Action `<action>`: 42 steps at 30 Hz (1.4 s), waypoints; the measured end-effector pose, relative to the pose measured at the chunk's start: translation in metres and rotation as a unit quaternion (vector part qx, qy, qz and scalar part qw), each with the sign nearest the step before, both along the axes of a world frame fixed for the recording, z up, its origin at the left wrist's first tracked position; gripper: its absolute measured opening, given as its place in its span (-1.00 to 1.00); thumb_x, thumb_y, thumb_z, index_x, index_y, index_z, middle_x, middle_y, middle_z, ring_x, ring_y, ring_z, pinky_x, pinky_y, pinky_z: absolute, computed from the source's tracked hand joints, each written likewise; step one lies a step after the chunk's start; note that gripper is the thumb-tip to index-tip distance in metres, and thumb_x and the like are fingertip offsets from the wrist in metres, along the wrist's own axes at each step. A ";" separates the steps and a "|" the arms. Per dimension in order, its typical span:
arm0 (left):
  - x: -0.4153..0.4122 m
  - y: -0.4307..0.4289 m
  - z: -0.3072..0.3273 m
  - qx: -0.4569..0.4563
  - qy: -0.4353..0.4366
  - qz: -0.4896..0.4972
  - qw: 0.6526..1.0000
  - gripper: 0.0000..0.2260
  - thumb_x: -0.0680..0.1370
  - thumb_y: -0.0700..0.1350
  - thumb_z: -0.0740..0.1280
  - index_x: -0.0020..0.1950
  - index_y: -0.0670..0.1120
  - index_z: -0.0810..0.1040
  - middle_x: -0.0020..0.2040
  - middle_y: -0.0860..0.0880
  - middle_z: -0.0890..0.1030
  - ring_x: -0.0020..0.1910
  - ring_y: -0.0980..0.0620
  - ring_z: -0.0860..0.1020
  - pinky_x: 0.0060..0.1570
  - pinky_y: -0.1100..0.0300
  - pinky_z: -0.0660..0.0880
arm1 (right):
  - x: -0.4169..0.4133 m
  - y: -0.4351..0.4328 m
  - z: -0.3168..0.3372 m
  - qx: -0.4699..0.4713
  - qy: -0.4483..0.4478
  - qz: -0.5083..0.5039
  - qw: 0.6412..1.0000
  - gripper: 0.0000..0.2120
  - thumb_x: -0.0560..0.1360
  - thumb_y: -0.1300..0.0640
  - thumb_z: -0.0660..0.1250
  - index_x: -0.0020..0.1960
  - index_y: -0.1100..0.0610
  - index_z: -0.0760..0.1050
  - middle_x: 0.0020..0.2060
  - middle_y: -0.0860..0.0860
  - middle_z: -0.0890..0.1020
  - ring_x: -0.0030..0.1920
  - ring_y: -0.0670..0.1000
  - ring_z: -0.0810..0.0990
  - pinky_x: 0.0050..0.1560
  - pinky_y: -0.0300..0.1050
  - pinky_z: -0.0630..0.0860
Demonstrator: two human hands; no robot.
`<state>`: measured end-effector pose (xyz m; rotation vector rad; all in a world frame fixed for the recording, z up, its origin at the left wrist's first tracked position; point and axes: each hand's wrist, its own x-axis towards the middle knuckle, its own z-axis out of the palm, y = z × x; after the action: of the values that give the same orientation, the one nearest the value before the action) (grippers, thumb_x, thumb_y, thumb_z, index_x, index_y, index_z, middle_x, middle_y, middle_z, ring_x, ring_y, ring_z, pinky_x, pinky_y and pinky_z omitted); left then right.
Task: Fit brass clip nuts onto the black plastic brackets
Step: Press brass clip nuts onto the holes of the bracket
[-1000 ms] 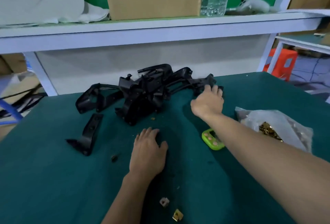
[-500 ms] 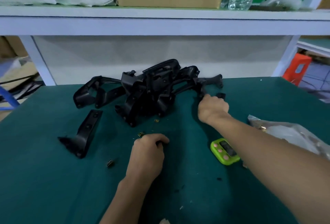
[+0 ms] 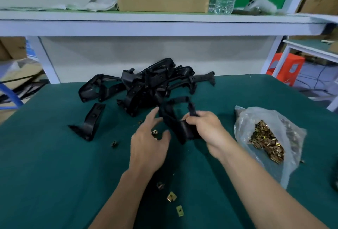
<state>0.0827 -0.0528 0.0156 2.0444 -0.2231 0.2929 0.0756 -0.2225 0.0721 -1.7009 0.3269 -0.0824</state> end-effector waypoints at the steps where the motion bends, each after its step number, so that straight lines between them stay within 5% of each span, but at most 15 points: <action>1: -0.005 -0.003 0.000 0.003 0.002 -0.018 1.000 -0.36 0.52 0.03 0.41 0.50 0.41 0.22 0.16 0.44 0.56 -0.06 0.18 0.56 0.07 0.22 0.50 | -0.006 0.005 -0.003 0.052 0.009 0.009 0.999 -0.75 0.56 0.28 0.31 -0.25 0.09 0.63 -0.36 -0.03 0.67 -0.35 -0.07 0.62 -0.36 -0.28 0.50; 3: -0.012 -0.007 -0.001 0.039 0.002 -0.044 0.998 -0.35 0.49 0.12 0.37 0.52 0.39 0.19 0.22 0.40 0.50 0.18 0.29 0.44 0.20 0.28 0.34 | -0.010 0.012 -0.006 0.114 0.026 0.005 0.993 -0.75 0.59 0.28 0.30 -0.22 0.09 0.61 -0.37 -0.02 0.67 -0.38 -0.06 0.63 -0.40 -0.26 0.52; 7: -0.014 -0.007 -0.005 0.068 -0.019 -0.034 0.997 -0.41 0.50 0.21 0.32 0.53 0.25 0.30 0.38 0.31 0.41 0.31 0.40 0.27 0.27 0.39 0.22 | -0.007 0.013 -0.003 0.146 0.013 0.000 0.989 -0.80 0.64 0.23 0.29 -0.14 0.11 0.59 -0.35 -0.01 0.67 -0.36 -0.05 0.66 -0.39 -0.17 0.56; 11: -0.011 -0.007 -0.010 0.140 -0.027 0.005 0.990 -0.38 0.61 0.10 0.35 0.62 0.07 0.22 0.56 0.11 0.33 0.55 0.11 0.22 0.54 0.08 0.23 | -0.006 0.006 0.005 0.093 -0.010 -0.006 0.996 -0.75 0.63 0.16 0.31 -0.16 0.05 0.68 -0.21 -0.05 0.74 -0.21 -0.05 0.68 -0.15 -0.12 0.57; 13: -0.010 -0.009 -0.010 0.125 -0.014 0.014 0.992 -0.29 0.57 0.08 0.39 0.64 0.13 0.12 0.53 0.12 0.36 0.50 0.10 0.30 0.49 0.04 0.31 | -0.008 0.001 0.007 0.118 -0.006 0.006 0.993 -0.75 0.64 0.15 0.30 -0.10 0.04 0.73 -0.14 -0.02 0.76 -0.23 -0.06 0.71 -0.14 -0.08 0.61; 16: -0.009 -0.009 -0.004 0.055 -0.046 0.037 0.997 -0.22 0.50 0.02 0.42 0.61 0.25 0.07 0.49 0.22 0.32 0.43 0.40 0.22 0.43 0.13 0.30 | -0.013 -0.005 0.008 0.217 -0.013 -0.015 0.976 -0.76 0.65 0.20 0.29 -0.04 0.17 0.73 -0.14 0.11 0.76 -0.28 0.03 0.70 -0.28 -0.08 0.60; 19: -0.010 -0.010 -0.002 0.147 -0.182 0.032 0.972 -0.35 0.52 0.09 0.40 0.59 0.17 0.25 0.61 0.12 0.24 0.57 0.17 0.17 0.53 0.11 0.17 | -0.019 -0.007 -0.002 0.258 -0.007 -0.001 0.966 -0.76 0.66 0.20 0.24 0.09 0.24 0.68 -0.08 0.25 0.73 -0.27 0.11 0.69 -0.37 -0.11 0.56; 24: -0.006 -0.008 0.004 0.150 -0.294 0.018 0.944 -0.67 0.65 -0.07 0.27 0.41 -0.04 0.58 0.19 0.10 0.67 0.26 0.12 0.52 0.47 0.21 0.20 | -0.038 -0.020 -0.015 0.345 -0.020 0.193 0.918 -0.32 0.55 -0.32 0.18 0.39 0.19 0.55 0.27 0.24 0.62 0.11 0.12 0.64 0.02 -0.03 0.52; 26: -0.009 -0.008 0.009 0.113 -0.284 0.047 0.951 -0.72 0.66 -0.01 0.29 0.27 -0.08 0.67 0.07 0.05 0.69 0.15 0.09 0.51 0.39 0.33 0.22 | -0.045 -0.027 -0.016 0.333 -0.046 0.215 0.917 -0.31 0.50 -0.34 0.22 0.40 0.14 0.55 0.34 0.18 0.59 0.19 0.08 0.61 0.10 -0.02 0.52; 30: -0.023 -0.013 0.027 -0.062 -0.101 0.056 0.991 -0.82 0.60 0.13 0.36 0.11 0.14 0.71 -0.05 0.19 0.67 -0.07 0.18 0.60 -0.02 0.25 0.55 | -0.050 -0.017 -0.015 0.100 -0.153 0.151 0.971 -0.54 0.42 0.13 0.44 0.31 -0.04 0.61 0.30 -0.11 0.63 0.32 -0.08 0.56 0.29 -0.11 0.46; 32: -0.028 -0.019 0.034 -0.149 -0.051 0.039 0.987 -0.84 0.57 0.13 0.34 -0.05 0.15 0.70 -0.23 0.12 0.68 -0.26 0.15 0.61 -0.25 0.15 0.58 | -0.054 -0.003 -0.011 -0.048 -0.183 0.109 0.976 -0.48 0.37 0.09 0.48 0.32 -0.15 0.56 0.22 -0.25 0.64 0.28 -0.19 0.55 0.28 -0.19 0.45; 35: -0.036 -0.032 0.031 -0.249 0.057 -0.015 0.967 -0.86 0.56 -0.07 0.41 -0.17 -0.02 0.71 -0.30 0.08 0.69 -0.33 0.10 0.58 -0.30 0.14 0.52 | -0.060 0.012 -0.018 -0.280 -0.178 0.085 0.939 -0.35 0.40 0.07 0.44 0.45 -0.19 0.38 0.17 -0.24 0.63 0.16 -0.19 0.59 0.12 -0.27 0.49; 38: -0.040 -0.032 0.017 -0.153 0.091 -0.069 0.982 -0.76 0.52 -0.06 0.48 -0.33 -0.08 0.63 -0.43 0.08 0.53 -0.41 0.13 0.43 -0.36 0.16 0.35 | -0.063 0.009 -0.027 -0.436 -0.129 0.007 0.891 -0.36 0.43 0.23 0.33 0.45 -0.18 0.38 0.18 -0.10 0.66 0.16 0.07 0.60 0.05 -0.05 0.49; 42: -0.029 -0.003 0.018 -0.094 0.067 -0.015 0.993 -0.87 0.48 0.03 0.51 -0.12 0.31 0.72 -0.21 0.22 0.72 -0.18 0.30 0.66 -0.21 0.45 0.48 | -0.060 -0.003 -0.034 -0.465 -0.060 -0.002 0.883 -0.41 0.40 0.34 0.25 0.29 -0.20 0.47 -0.01 -0.03 0.69 -0.02 0.19 0.62 -0.12 -0.04 0.45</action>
<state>0.0537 -0.0557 0.0332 1.8649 -0.1371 0.1513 0.0155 -0.2253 0.0385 -2.6352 0.2004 -0.3982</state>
